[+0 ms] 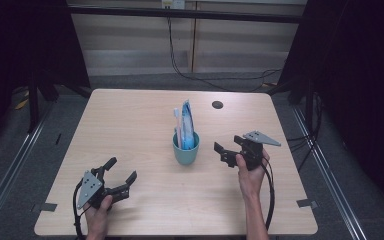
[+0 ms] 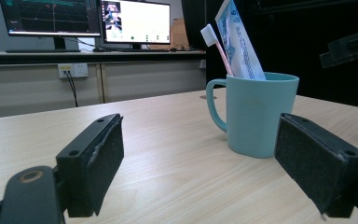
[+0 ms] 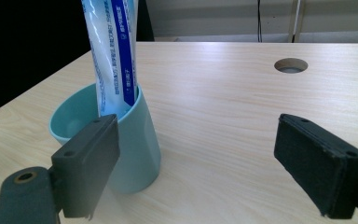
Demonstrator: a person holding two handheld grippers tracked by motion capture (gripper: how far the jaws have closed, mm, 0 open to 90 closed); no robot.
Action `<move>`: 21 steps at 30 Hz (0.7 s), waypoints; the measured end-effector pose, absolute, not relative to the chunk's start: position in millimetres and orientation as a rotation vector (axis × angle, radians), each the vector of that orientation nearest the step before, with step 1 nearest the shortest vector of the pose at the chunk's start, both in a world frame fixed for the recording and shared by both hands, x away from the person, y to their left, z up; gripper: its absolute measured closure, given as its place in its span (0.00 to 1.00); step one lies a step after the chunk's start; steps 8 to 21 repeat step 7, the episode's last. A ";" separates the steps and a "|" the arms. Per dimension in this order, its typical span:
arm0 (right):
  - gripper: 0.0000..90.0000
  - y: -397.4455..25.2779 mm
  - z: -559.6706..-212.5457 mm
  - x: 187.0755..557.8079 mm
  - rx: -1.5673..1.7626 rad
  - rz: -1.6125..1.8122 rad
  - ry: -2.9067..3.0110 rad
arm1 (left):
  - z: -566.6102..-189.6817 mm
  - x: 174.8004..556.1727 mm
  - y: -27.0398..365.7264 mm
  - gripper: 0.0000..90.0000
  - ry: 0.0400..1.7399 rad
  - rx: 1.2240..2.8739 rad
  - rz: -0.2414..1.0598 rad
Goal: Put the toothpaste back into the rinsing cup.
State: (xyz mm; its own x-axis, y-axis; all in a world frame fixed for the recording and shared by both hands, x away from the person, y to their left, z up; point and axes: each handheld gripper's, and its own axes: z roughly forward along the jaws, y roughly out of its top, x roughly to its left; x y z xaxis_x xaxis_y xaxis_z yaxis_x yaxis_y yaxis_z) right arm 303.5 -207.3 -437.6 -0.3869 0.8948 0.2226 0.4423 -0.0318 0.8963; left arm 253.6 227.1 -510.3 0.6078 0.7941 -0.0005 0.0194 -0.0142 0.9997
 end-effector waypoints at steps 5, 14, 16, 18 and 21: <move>0.15 -211.1 -441.1 296.4 1.394 1.399 1.811 | -510.3 253.7 227.0 0.18 0.726 1.470 0.709; 0.15 -212.6 -442.5 293.9 1.395 1.385 1.807 | -510.3 253.7 227.0 0.18 0.727 1.470 0.709; 0.15 -212.6 -442.5 293.9 1.395 1.385 1.807 | -510.3 253.7 227.0 0.18 0.727 1.470 0.709; 0.15 -212.6 -442.5 293.9 1.395 1.385 1.807 | -510.3 253.7 227.0 0.18 0.727 1.470 0.709; 0.15 -212.6 -442.5 293.9 1.395 1.385 1.807 | -510.3 253.7 227.0 0.18 0.727 1.470 0.709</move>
